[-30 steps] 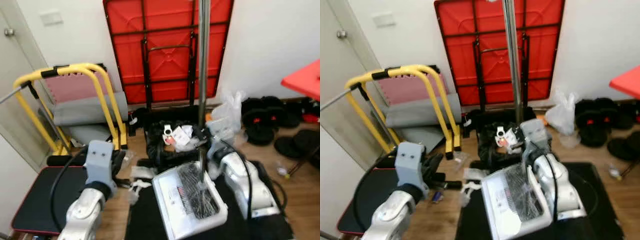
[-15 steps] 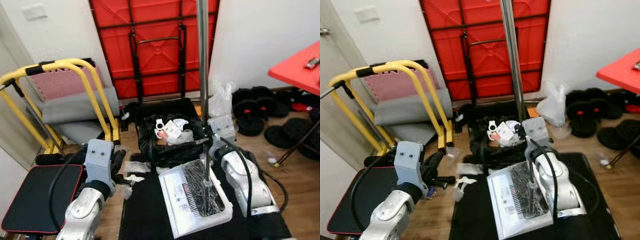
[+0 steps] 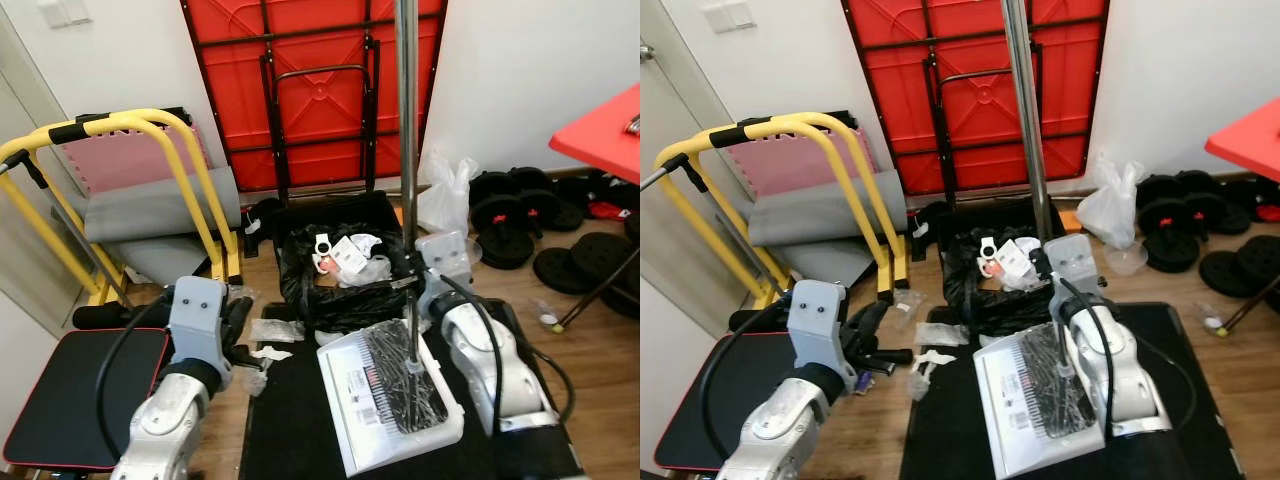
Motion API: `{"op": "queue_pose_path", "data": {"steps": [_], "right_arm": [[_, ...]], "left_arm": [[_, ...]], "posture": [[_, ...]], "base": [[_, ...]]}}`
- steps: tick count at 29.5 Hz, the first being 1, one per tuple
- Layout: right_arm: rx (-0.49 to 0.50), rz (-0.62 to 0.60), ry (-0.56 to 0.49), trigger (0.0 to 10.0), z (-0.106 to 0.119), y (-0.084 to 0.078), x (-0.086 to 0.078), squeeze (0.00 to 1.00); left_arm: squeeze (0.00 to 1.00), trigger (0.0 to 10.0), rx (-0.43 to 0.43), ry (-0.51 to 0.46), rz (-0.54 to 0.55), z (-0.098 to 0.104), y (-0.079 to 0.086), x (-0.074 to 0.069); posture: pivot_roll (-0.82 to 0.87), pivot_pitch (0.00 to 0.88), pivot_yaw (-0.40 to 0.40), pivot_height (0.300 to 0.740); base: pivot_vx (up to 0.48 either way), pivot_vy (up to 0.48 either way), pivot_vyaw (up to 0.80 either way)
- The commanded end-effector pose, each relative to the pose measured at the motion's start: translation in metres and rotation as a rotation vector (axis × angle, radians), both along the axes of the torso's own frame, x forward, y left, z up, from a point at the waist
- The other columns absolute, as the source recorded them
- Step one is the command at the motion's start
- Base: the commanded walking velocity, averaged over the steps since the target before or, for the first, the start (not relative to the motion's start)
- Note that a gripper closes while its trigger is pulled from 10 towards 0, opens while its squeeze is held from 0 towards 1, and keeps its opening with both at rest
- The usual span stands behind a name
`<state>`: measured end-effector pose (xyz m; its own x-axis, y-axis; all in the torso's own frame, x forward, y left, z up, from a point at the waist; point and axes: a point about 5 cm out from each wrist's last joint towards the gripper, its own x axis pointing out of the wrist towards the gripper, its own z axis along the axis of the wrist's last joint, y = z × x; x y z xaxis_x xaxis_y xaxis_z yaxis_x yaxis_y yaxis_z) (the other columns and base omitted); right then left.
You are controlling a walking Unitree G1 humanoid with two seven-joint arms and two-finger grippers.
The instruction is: Sweep floor
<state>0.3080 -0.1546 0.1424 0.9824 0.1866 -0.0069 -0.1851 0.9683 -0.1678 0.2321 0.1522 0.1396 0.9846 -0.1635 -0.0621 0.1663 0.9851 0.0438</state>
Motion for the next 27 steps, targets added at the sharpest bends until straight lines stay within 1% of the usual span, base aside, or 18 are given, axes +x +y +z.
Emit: {"op": "queue_pose_path", "data": {"steps": [1,4,7,10,12,21,27], "right_arm": [[0.025,0.026,-0.081,10.0,0.0163,0.0046,0.0028,0.00],[0.023,0.027,-0.087,10.0,0.0171,0.0043,0.0031,0.00],[0.022,0.026,-0.091,10.0,0.0177,0.0041,0.0031,0.00],[0.000,0.031,-0.089,10.0,0.0175,0.0057,0.0027,0.00],[0.013,0.032,-0.092,10.0,0.0177,0.0057,0.0026,0.00],[0.015,0.036,-0.108,10.0,0.0199,0.0052,0.0027,0.00],[0.012,0.042,-0.081,10.0,0.0173,0.0070,0.0030,0.00]], "left_arm": [[0.00,10.0,0.003,0.013,0.012,-0.0041,0.0027,0.0002],[0.00,10.0,0.002,0.012,0.010,-0.0039,0.0023,0.0001],[0.00,10.0,0.002,0.011,0.009,-0.0039,0.0022,0.0002],[0.00,10.0,0.003,0.009,0.005,-0.0035,0.0012,0.0000],[0.00,10.0,0.002,0.008,0.005,-0.0034,0.0011,0.0000],[0.00,10.0,-0.001,0.006,0.005,-0.0031,0.0007,0.0002],[0.00,10.0,-0.007,0.000,0.019,-0.0021,0.0016,0.0008]], "posture": [[-0.12,0.000,0.012,0.740],[-0.12,0.000,0.011,0.740],[-0.12,0.000,0.011,0.740],[-0.12,0.000,0.011,0.740],[-0.12,0.000,0.011,0.740],[-0.12,0.000,0.011,0.740],[-0.12,0.000,0.012,0.740]], "base": [[0.315,0.000,0.00],[0.317,0.000,-0.80],[0.319,0.000,-0.46],[0.321,0.000,0.00],[0.326,0.000,-0.40],[0.330,0.000,0.00],[0.000,0.000,0.00]]}}
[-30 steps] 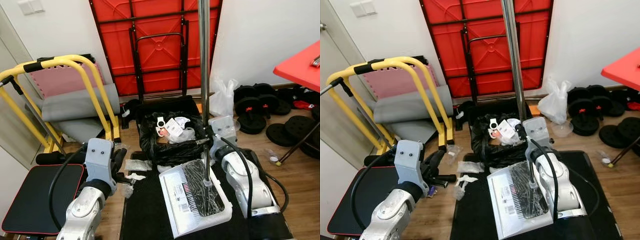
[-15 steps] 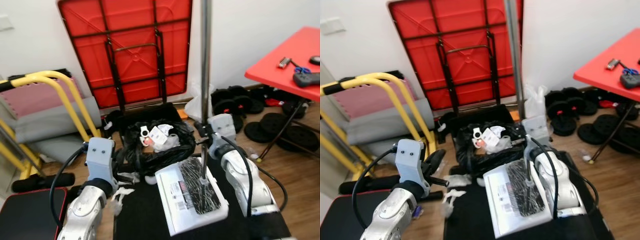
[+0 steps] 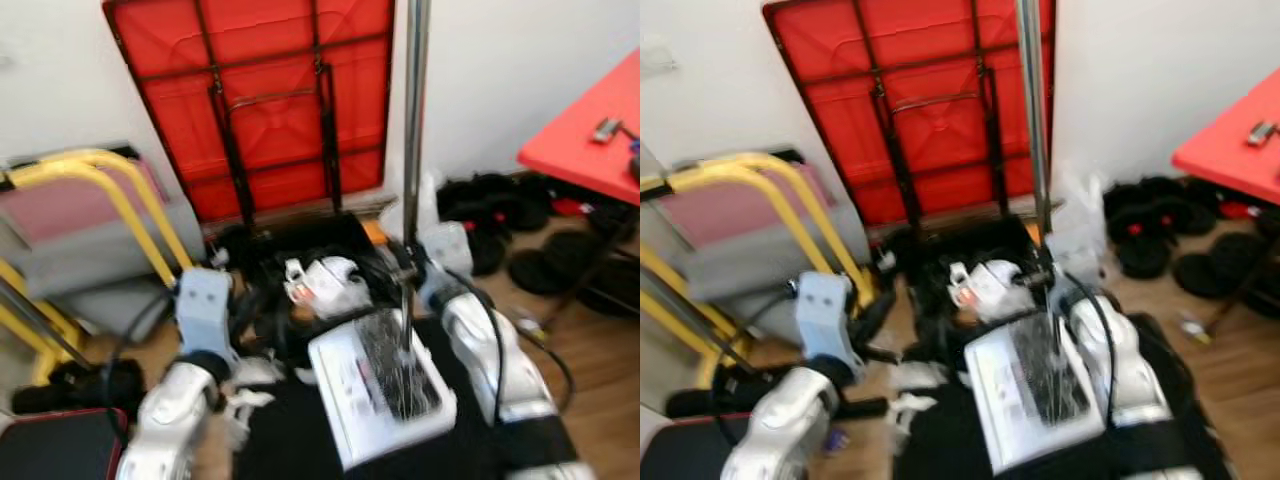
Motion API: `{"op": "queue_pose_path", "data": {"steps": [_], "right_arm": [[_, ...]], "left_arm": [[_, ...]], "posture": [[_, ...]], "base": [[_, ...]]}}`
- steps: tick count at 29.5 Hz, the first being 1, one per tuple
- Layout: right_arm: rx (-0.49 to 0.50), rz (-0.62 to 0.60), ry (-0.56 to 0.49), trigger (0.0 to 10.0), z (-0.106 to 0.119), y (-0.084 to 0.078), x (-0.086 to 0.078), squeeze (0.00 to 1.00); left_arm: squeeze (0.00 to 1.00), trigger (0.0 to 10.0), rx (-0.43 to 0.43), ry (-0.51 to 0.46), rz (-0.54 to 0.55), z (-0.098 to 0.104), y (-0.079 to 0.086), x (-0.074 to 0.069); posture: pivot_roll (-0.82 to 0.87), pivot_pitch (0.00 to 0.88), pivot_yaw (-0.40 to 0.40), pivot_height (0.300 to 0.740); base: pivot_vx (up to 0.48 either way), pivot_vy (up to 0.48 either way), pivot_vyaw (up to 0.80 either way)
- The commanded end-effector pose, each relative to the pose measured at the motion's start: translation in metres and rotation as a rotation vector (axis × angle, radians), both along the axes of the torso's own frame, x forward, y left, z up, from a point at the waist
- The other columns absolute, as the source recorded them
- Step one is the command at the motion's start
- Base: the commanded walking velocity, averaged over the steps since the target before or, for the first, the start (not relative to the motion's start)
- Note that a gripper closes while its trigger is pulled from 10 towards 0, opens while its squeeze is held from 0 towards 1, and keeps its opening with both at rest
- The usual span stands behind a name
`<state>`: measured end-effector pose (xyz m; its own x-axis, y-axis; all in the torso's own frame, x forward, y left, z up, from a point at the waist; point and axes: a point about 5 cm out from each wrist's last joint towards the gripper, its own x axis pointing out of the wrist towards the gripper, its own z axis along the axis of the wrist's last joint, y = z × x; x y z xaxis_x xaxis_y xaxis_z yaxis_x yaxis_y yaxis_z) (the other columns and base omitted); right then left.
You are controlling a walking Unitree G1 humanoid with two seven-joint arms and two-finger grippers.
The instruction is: Sweep floor
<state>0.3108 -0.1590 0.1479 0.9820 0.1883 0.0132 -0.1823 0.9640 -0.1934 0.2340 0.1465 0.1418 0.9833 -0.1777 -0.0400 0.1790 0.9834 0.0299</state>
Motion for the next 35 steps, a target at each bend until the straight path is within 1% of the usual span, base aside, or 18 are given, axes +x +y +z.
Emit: {"op": "queue_pose_path", "data": {"steps": [1,7,13,14,16,17,19,21,23,25,29,31,34,35], "right_arm": [[0.035,0.044,-0.040,10.0,0.011,0.012,0.001,0.00],[0.036,0.045,-0.032,10.0,0.010,0.013,0.001,0.00],[0.033,0.021,-0.051,10.0,0.013,0.009,0.005,0.00],[0.028,0.006,-0.064,10.0,0.015,0.007,0.008,0.00],[0.028,0.006,-0.064,10.0,0.015,0.007,0.008,0.00],[0.025,-0.014,-0.077,10.0,0.018,0.003,0.012,0.00],[0.025,-0.014,-0.077,10.0,0.018,0.003,0.012,0.00],[0.045,-0.039,-0.092,10.0,0.023,-0.002,0.018,0.00],[0.045,-0.039,-0.092,10.0,0.023,-0.002,0.018,0.00],[0.064,-0.058,-0.098,10.0,0.025,-0.006,0.020,0.00],[0.064,-0.065,-0.100,10.0,0.026,-0.007,0.021,0.00],[0.065,-0.067,-0.104,10.0,0.027,-0.007,0.022,0.00],[0.065,-0.067,-0.104,10.0,0.027,-0.007,0.022,0.00],[0.067,-0.066,-0.107,10.0,0.028,-0.006,0.022,0.00]], "left_arm": [[0.00,10.0,0.008,0.020,0.042,-0.004,0.008,-0.001],[0.00,10.0,0.007,0.021,0.048,-0.004,0.009,0.000],[0.00,10.0,0.007,0.024,0.056,-0.004,0.010,0.000],[0.00,10.0,0.007,0.024,0.060,-0.004,0.010,0.001],[0.00,10.0,0.007,0.024,0.060,-0.004,0.010,0.001],[0.00,10.0,0.009,0.024,0.063,-0.004,0.011,0.001],[0.00,10.0,0.009,0.024,0.063,-0.004,0.011,0.001],[0.00,10.0,0.013,0.023,0.064,-0.004,0.011,0.002],[0.00,10.0,0.013,0.023,0.064,-0.004,0.011,0.002],[0.00,10.0,0.020,0.020,0.061,-0.004,0.011,0.004],[0.00,10.0,0.024,0.016,0.060,-0.003,0.011,0.004],[0.00,10.0,0.031,0.007,0.053,-0.002,0.010,0.005],[0.00,10.0,0.031,0.007,0.053,-0.002,0.010,0.005],[0.00,10.0,0.043,-0.002,0.008,0.000,0.006,0.004]], "posture": [[-0.12,0.000,0.012,0.735],[-0.12,0.000,0.012,0.730],[-0.12,0.000,0.012,0.720],[-0.12,0.000,0.012,0.715],[-0.12,0.000,0.012,0.715],[-0.12,0.000,0.013,0.710],[-0.12,0.000,0.013,0.710],[-0.12,0.000,0.012,0.700],[-0.12,0.000,0.012,0.700],[-0.12,0.000,0.010,0.690],[-0.12,0.000,0.009,0.680],[-0.12,0.000,0.011,0.670],[-0.12,0.000,0.011,0.670],[-0.12,0.000,0.016,0.660]], "base": [[0.000,0.000,0.00],[0.000,0.000,0.00],[0.000,0.000,0.00],[0.000,0.000,0.00],[0.000,0.000,0.00],[0.000,0.000,0.00],[0.000,0.000,0.00],[0.000,0.000,0.00],[0.000,0.000,0.00],[0.000,0.000,0.00],[0.000,0.000,0.00],[0.000,0.000,0.00],[0.000,0.000,0.00],[0.472,0.000,0.00]]}}
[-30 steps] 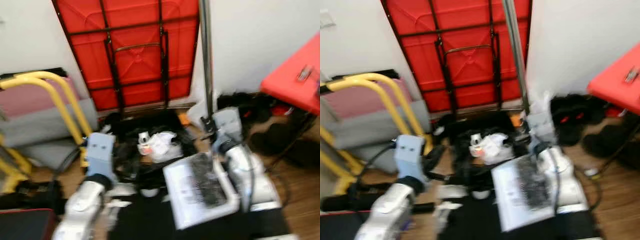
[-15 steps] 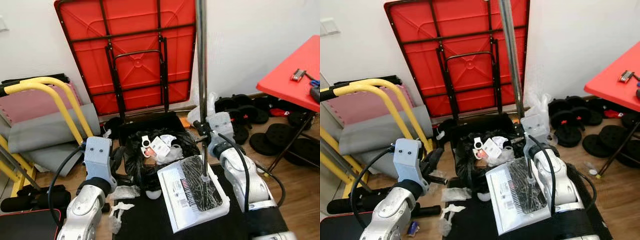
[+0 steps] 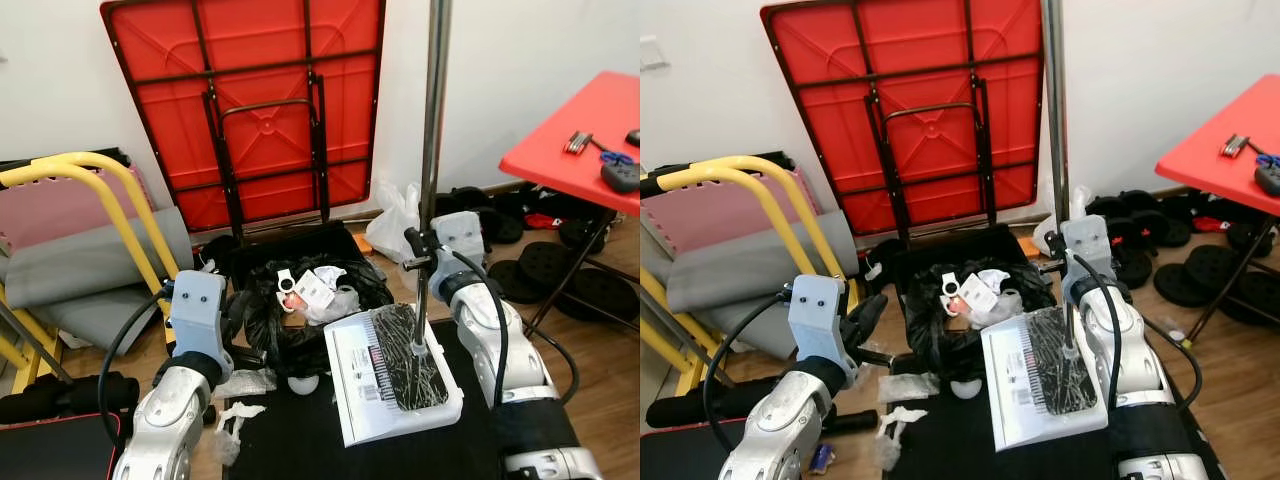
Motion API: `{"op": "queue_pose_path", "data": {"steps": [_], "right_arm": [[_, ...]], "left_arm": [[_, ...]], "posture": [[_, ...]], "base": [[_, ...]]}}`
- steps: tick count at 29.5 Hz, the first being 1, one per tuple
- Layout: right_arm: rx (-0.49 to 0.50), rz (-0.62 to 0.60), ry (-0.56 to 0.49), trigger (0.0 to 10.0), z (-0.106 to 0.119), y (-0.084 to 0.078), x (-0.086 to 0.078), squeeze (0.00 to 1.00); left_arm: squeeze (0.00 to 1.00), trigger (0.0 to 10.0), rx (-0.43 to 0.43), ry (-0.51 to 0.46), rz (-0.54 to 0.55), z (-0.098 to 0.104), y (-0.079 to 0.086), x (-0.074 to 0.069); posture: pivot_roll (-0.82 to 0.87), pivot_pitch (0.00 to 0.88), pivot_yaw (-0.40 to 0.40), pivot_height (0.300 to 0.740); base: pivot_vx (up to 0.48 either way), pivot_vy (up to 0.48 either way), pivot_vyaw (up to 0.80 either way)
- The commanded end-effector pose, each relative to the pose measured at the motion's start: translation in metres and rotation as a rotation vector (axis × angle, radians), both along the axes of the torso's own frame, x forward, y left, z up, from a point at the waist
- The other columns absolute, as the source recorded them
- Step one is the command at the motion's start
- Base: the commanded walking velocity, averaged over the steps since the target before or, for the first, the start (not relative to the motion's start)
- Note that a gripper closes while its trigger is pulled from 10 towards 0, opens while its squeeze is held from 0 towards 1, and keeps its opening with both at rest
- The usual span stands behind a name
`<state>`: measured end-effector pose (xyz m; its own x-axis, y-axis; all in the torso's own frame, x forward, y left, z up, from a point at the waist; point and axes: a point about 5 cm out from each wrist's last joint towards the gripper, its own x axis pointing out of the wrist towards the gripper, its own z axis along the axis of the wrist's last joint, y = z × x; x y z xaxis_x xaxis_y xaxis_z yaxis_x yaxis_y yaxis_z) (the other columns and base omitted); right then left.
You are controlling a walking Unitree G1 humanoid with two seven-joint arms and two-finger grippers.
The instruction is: Sweep floor
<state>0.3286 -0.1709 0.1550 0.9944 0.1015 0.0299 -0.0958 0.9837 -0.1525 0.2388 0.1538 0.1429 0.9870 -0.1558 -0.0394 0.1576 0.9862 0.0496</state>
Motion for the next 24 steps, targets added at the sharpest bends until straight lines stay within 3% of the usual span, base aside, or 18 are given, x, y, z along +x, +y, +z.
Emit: {"op": "queue_pose_path", "data": {"steps": [1,4,12,24], "right_arm": [[0.019,0.019,-0.098,10.0,0.021,0.005,0.004,0.00],[0.022,0.019,-0.101,10.0,0.022,0.006,0.005,0.00],[0.001,0.015,-0.129,10.0,0.027,0.003,0.011,0.00],[-0.032,-0.009,-0.226,10.0,0.050,0.000,0.025,0.00]], "left_arm": [[0.00,10.0,0.024,0.002,-0.013,-0.001,-0.002,-0.001],[0.00,10.0,0.026,-0.017,-0.038,0.002,-0.005,-0.002],[0.00,10.0,0.036,0.009,-0.007,0.001,-0.002,-0.002],[0.00,10.0,0.053,0.026,-0.031,0.008,0.002,-0.024]], "posture": [[-0.12,0.000,0.016,0.660],[-0.12,0.000,0.016,0.650],[-0.10,0.034,0.021,0.625],[-0.03,0.151,0.066,0.575]], "base": [[0.472,0.000,0.00],[0.442,0.000,0.00],[0.000,0.000,0.00],[0.000,0.000,0.00]]}}
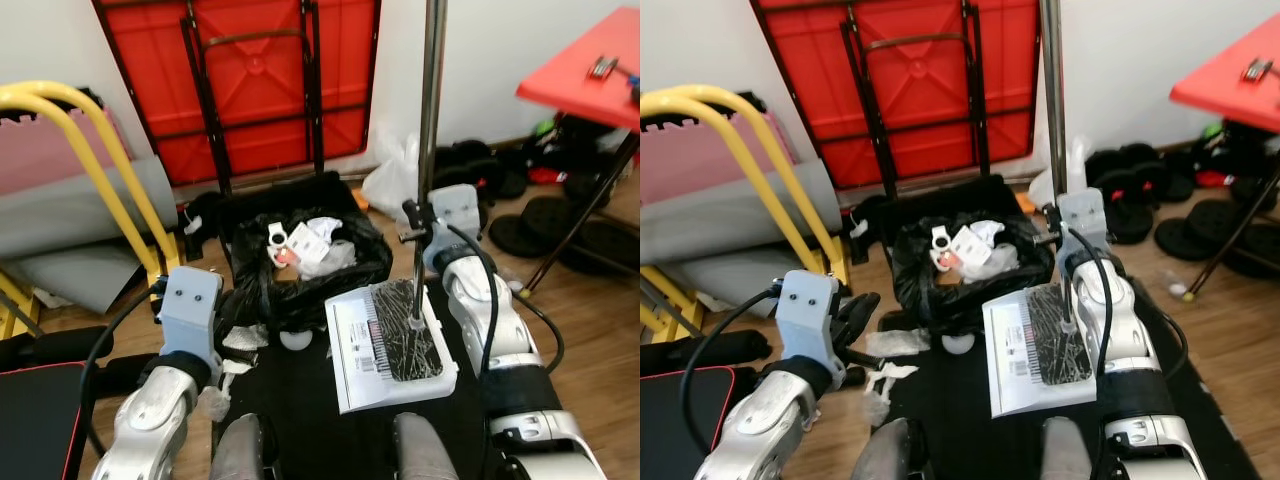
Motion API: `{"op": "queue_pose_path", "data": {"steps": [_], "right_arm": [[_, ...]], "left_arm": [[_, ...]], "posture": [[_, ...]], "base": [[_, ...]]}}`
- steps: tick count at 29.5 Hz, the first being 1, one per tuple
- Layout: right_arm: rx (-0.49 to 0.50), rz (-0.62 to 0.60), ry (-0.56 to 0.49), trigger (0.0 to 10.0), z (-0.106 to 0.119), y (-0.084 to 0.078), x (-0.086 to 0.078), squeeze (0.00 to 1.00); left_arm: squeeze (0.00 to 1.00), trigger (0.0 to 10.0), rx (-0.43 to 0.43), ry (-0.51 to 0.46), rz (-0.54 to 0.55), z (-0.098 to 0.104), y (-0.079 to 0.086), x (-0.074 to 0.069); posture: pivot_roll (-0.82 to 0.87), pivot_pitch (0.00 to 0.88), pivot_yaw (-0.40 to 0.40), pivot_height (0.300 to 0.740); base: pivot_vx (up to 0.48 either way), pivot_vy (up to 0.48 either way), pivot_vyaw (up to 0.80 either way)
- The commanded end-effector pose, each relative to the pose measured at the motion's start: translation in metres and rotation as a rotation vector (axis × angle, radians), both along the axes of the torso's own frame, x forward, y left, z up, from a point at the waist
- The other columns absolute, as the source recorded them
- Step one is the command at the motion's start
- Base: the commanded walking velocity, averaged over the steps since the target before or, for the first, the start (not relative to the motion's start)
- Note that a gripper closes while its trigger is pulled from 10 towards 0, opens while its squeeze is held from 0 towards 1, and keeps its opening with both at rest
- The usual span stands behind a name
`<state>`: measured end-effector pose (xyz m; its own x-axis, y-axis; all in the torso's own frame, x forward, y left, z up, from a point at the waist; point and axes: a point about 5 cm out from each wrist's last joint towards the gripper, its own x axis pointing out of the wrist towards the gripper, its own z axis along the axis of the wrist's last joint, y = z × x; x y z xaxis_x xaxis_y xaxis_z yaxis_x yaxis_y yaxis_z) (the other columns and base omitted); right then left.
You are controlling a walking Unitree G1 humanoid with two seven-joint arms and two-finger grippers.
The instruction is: Sweep floor
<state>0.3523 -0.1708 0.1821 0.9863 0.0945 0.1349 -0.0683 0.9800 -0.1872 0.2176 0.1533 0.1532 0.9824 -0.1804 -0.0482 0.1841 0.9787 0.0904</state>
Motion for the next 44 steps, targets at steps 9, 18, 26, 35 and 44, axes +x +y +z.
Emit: {"op": "queue_pose_path", "data": {"steps": [9,18,26,35,44], "right_arm": [[0.005,-0.016,-0.167,10.0,0.033,-0.001,0.012,0.00],[0.004,-0.094,-0.167,10.0,0.027,-0.008,0.024,0.00],[0.007,-0.103,-0.126,10.0,0.013,-0.013,0.025,0.00],[0.008,-0.044,-0.058,10.0,-0.009,-0.007,0.022,0.00],[-0.010,0.039,-0.030,10.0,-0.028,-0.003,0.010,0.00]], "left_arm": [[0.00,10.0,0.026,0.045,-0.017,0.001,0.005,-0.012],[0.00,10.0,0.035,0.062,-0.030,0.002,0.004,-0.012],[0.00,10.0,0.035,0.067,-0.029,0.001,0.003,-0.011],[0.00,10.0,0.030,0.072,-0.029,0.000,0.003,-0.010],[0.00,10.0,0.025,0.076,-0.032,-0.002,0.002,-0.009]], "posture": [[0.01,0.184,0.084,0.545],[0.02,0.173,0.086,0.505],[0.01,0.166,0.079,0.480],[0.00,0.155,0.073,0.455],[-0.01,0.140,0.072,0.435]], "base": [[0.000,0.000,0.00],[0.000,0.000,0.00],[0.000,0.000,0.00],[0.000,0.000,0.00],[0.000,0.000,0.00]]}}
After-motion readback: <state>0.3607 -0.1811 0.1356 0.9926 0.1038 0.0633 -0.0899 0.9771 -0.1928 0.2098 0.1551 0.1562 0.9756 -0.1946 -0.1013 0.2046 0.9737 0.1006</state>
